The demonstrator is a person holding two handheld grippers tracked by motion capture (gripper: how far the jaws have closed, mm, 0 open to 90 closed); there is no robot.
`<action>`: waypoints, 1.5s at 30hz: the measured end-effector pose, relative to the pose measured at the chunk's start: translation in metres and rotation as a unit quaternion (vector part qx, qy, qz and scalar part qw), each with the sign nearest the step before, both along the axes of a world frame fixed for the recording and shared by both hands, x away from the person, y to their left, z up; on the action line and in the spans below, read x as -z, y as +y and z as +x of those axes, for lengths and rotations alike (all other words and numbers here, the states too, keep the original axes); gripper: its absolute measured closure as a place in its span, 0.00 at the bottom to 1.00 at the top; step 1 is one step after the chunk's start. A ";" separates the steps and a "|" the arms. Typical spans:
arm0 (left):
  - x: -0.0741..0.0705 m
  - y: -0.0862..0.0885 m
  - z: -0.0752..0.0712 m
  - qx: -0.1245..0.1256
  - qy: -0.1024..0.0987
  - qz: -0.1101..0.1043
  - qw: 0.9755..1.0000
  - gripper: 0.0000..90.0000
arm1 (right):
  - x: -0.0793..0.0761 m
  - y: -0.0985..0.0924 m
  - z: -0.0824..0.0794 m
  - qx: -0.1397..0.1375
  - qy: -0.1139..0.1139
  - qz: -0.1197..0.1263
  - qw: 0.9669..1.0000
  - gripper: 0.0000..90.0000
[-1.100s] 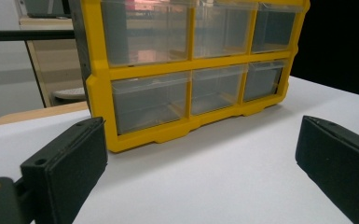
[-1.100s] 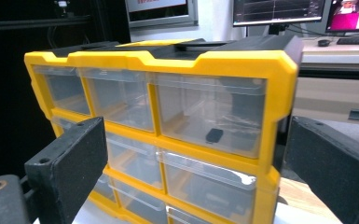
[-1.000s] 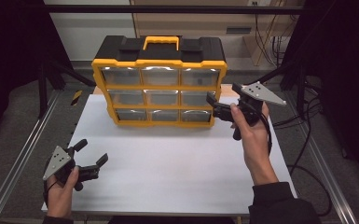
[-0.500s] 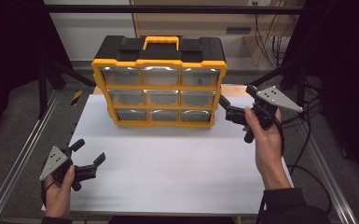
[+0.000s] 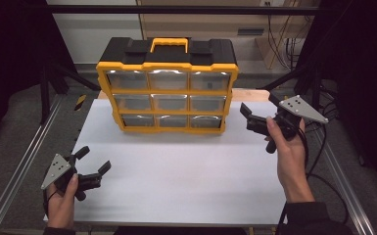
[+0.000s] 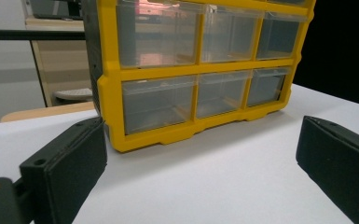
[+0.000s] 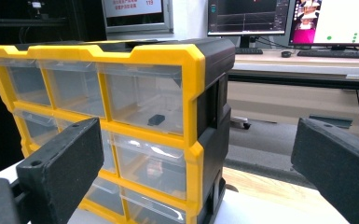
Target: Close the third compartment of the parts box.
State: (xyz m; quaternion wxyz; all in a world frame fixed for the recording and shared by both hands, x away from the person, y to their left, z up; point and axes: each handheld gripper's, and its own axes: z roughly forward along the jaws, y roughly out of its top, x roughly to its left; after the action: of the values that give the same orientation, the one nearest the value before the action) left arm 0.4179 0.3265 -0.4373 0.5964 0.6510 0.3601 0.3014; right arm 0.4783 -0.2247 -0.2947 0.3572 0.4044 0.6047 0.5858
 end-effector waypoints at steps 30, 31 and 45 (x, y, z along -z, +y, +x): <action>0.000 -0.002 0.000 0.005 -0.002 0.005 1.000 0.02 | 0.024 -0.024 -0.020 0.013 -0.006 -0.009 1.000 0.03; 0.000 -0.001 0.000 0.005 -0.002 0.005 1.000 0.02 | 0.025 -0.025 -0.021 0.013 -0.007 -0.011 1.000 0.03; 0.000 -0.003 0.000 0.006 -0.003 0.005 1.000 0.02 | 0.032 -0.030 -0.027 0.015 -0.006 -0.013 1.000 0.03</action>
State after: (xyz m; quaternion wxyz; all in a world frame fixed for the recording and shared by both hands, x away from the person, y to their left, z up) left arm 0.4177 0.3233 -0.4377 0.5956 0.6556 0.3531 0.3014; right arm 0.4512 -0.2552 -0.3266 0.3745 0.4050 0.6039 0.5753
